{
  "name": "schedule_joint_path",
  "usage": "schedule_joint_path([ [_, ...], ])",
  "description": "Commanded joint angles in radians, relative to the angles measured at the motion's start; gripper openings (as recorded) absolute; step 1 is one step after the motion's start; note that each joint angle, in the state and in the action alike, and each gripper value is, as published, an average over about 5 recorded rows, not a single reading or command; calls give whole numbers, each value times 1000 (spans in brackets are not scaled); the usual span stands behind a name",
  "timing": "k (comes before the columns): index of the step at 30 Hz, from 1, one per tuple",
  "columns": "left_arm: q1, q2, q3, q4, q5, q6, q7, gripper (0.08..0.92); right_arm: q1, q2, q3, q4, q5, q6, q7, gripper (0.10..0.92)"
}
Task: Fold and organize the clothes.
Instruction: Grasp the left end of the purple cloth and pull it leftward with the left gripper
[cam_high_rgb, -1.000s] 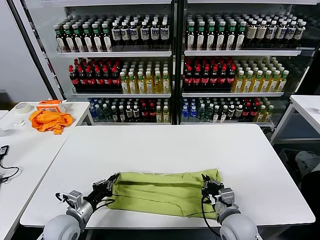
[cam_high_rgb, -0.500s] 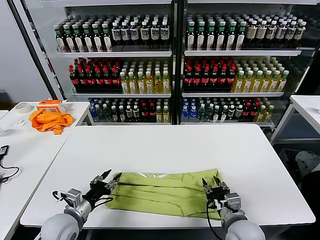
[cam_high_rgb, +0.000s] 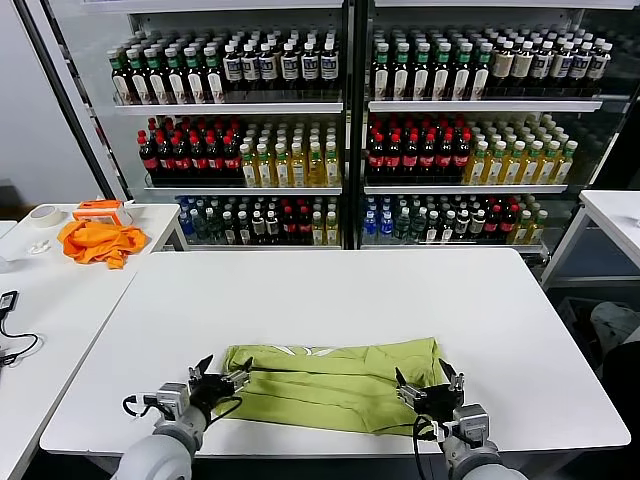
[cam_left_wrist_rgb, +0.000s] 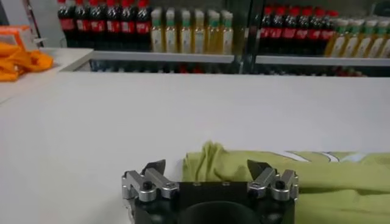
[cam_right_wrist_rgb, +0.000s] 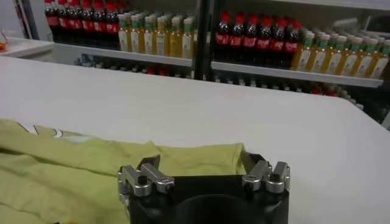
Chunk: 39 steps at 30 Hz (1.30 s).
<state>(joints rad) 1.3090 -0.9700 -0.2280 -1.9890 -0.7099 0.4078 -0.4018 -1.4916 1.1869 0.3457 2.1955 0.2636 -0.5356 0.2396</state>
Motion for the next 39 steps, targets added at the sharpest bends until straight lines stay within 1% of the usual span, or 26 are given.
schedule_joint_path([
  [1,-34,-27,73,4,-30,40,-157,822,-26,4,5,22,-21,3,1,823],
  [5,-55,-35,76,28,-32,41,-174,823,-27,10,3,11,-28,9,2,823],
  [9,-42,-29,82,23,-32,55,-187,823,-35,14,1,-2,-35,18,1,823],
  [15,-37,-28,89,28,-33,54,-166,820,-25,15,0,-18,-39,22,1,823],
  [17,-37,-31,93,30,-32,53,-160,800,-23,16,-2,-22,-42,23,1,823],
  [21,-34,-38,98,35,-26,52,-156,704,-23,15,-2,-27,-42,24,1,823],
  [35,-34,-64,105,50,18,53,-139,297,-23,15,0,-29,-44,27,1,823],
  [39,-29,-65,94,44,82,64,-124,185,-21,15,-1,-29,-45,27,1,823],
])
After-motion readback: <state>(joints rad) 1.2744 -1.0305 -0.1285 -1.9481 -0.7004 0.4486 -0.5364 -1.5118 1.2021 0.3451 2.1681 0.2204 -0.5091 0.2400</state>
